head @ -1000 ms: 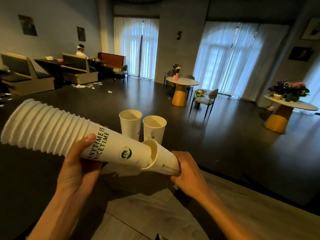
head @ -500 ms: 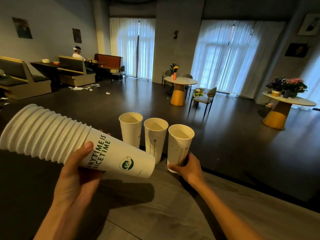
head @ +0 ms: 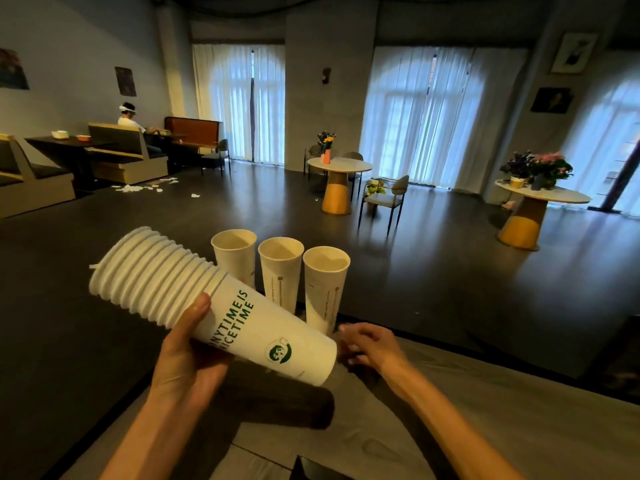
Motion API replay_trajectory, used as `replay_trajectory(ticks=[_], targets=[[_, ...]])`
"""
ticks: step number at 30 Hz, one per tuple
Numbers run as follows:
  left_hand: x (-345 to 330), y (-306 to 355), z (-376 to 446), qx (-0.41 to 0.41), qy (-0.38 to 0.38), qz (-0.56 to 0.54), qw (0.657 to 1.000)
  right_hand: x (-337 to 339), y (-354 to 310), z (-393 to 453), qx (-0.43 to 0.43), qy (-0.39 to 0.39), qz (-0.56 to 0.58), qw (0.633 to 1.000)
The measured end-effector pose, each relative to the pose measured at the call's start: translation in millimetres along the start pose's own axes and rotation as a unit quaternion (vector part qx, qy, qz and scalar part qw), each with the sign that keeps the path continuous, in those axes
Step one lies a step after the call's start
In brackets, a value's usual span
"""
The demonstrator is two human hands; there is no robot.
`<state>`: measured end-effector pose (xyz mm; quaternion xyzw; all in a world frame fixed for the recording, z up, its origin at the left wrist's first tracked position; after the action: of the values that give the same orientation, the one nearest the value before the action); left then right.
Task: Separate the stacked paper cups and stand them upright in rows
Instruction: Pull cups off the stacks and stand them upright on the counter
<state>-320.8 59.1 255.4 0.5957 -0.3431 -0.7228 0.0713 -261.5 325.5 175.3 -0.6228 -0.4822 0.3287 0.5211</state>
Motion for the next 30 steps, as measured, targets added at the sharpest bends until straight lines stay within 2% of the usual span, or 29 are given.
replay_trajectory(ticks=[3, 5, 7, 12, 16, 19, 21, 24, 27, 30], targets=[[-23.9, -35.8, -5.8, 0.09, -0.017, -0.022, 0.996, -15.2, -23.0, -37.4, -0.018, -0.209, 0.021, 0.978], [-45.1, -51.6, -11.8, 0.125, -0.036, -0.025, 0.991, -20.0, -35.9, -58.6, -0.02, -0.298, -0.006, 0.954], [-56.8, -59.9, -14.5, 0.126, -0.043, 0.017, 0.991, -21.5, -42.3, -71.9, -0.01, -0.346, -0.057, 0.936], [-66.9, -72.2, -26.5, 0.107, -0.034, 0.101, 0.989, -2.2, -36.6, -81.2, 0.022, -0.254, -0.163, 0.953], [-74.2, -76.8, -35.8, 0.075, -0.028, 0.143, 0.987, 4.0, -40.2, -91.3, 0.118, -0.175, -0.271, 0.939], [-78.1, -69.8, -32.4, 0.045, -0.017, 0.114, 0.992, 15.2, -40.0, -93.0, 0.193, -0.067, -0.338, 0.919], [-79.2, -54.8, -25.6, 0.027, -0.011, 0.064, 0.998, 30.0, -28.9, -84.6, 0.21, -0.006, -0.371, 0.905], [-76.7, -22.9, -13.0, -0.003, -0.007, 0.006, 1.0, 48.8, -9.7, -66.5, 0.181, 0.041, -0.316, 0.93], [-72.5, 1.6, -6.8, -0.025, -0.003, -0.023, 0.999, 54.7, 6.2, -48.0, 0.115, 0.078, -0.136, 0.981], [-59.9, 9.3, -5.3, -0.057, 0.033, 0.005, 0.998, 55.0, 10.6, -21.9, 0.096, 0.103, -0.07, 0.988]])
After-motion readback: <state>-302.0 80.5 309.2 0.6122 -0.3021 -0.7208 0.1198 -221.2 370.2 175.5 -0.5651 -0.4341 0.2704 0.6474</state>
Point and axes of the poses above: each hand's wrist, its own z-axis towards the middle knuckle, its own x-axis out of the back of the hand, y = z × x, the point moved 5 cm from there along z, towards the middle knuckle, and after that the axes turned 8 degrees about -y, right-handed, at the moved point
